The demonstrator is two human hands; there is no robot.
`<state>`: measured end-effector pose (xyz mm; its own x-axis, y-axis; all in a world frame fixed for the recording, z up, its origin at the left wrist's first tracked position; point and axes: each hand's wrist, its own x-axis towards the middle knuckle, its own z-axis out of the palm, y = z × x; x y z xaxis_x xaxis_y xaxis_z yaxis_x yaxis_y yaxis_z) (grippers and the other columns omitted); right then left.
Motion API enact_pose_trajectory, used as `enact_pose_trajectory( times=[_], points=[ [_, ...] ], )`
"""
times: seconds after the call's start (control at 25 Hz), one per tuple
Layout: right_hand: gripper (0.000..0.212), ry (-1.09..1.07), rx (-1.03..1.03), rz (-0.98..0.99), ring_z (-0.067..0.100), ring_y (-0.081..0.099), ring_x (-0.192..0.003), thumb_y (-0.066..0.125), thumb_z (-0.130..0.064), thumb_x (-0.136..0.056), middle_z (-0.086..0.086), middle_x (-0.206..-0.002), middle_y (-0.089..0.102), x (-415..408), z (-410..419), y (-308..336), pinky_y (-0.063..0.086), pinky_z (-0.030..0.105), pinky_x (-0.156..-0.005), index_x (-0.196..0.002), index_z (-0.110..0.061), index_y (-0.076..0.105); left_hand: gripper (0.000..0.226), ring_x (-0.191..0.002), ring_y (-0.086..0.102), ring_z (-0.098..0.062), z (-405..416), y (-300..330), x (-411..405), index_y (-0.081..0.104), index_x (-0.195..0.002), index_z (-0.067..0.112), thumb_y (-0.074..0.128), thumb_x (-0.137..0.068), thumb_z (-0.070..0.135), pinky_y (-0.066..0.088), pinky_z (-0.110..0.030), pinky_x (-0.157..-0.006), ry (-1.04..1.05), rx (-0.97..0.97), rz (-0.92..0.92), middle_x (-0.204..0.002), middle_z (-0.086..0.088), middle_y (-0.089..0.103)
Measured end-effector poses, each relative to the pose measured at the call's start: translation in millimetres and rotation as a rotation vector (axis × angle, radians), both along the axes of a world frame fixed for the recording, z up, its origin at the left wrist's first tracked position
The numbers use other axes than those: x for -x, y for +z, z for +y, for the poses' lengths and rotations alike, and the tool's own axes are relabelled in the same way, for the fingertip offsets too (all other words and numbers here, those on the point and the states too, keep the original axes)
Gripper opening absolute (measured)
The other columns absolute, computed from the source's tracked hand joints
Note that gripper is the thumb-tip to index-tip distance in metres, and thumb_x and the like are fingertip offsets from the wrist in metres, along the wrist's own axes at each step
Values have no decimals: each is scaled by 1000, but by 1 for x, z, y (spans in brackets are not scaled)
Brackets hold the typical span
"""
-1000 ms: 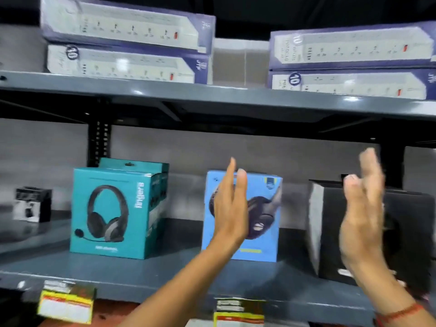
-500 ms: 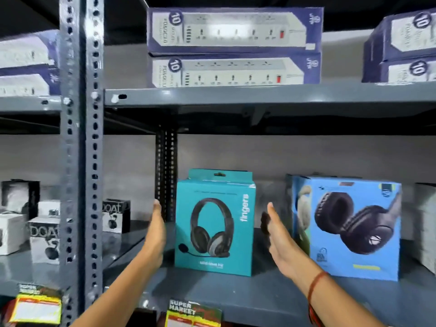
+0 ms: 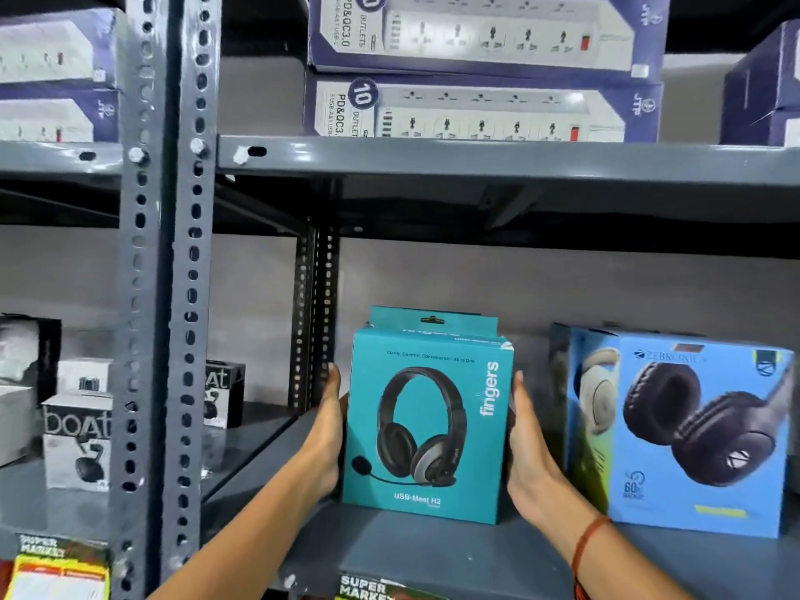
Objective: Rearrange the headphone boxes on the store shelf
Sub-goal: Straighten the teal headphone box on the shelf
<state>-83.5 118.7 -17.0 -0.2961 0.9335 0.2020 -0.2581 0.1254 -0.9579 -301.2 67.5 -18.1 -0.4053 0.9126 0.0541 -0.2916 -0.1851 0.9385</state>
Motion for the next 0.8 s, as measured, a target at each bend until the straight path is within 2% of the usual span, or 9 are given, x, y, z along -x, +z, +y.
enact_pose_trajectory(
  times=[0.16,0.32,0.48,0.6,0.68,0.76,0.8],
  points=[
    [72,-24,-16,-19,19,78,-72,31,-89,-61,1,-86,81,7,-2,-5,58,27,-50,-79,-40,81,81,-63,79,-23,-4,1,-3,84,-71,32,23,-89,81,58,-26,-49,2,21,30,-83,-9,83],
    [74,-58,16,5,21,78,-69,25,-85,-79,4,-86,81,12,-6,-6,55,24,-44,-77,-37,81,82,-56,77,-18,-9,2,-11,84,-66,32,22,-90,80,53,-29,-59,50,39,76,-78,-7,82],
    [75,-85,-1,-35,19,78,-70,27,-91,-67,2,-86,81,9,-17,-5,55,22,-44,-80,-39,80,83,-50,75,-15,-19,2,-15,82,-61,34,19,-91,79,50,-27,-55,68,47,57,-71,-4,82],
    [74,-103,-16,-77,16,77,-69,24,-89,-75,0,-85,81,5,-23,-3,55,21,-43,-79,-40,80,85,-48,74,-14,-28,4,-24,81,-57,33,18,-91,78,50,-25,-52,72,56,47,-67,-3,81],
    [72,-88,-44,-99,9,76,-68,23,-90,-70,-6,-81,80,1,-27,-1,55,23,-51,-79,-44,78,86,-54,77,-18,-37,7,-30,83,-63,31,18,-91,79,53,-29,-59,71,63,39,-71,-6,81],
    [60,-84,-106,-100,-6,72,-75,23,-89,-68,-21,-81,78,-8,-39,2,49,29,-74,-81,-58,73,81,-84,78,-30,-47,10,-37,83,-92,27,22,-90,80,57,-44,-82,173,31,99,-96,-12,81],
    [51,-95,-152,-100,-14,64,-91,25,-89,-69,-33,-92,72,-13,-45,4,44,32,-91,-91,-68,66,79,-102,72,-33,-52,13,-40,77,-111,24,24,-89,80,53,-51,-96,276,-9,152,-112,-13,77]
  ],
)
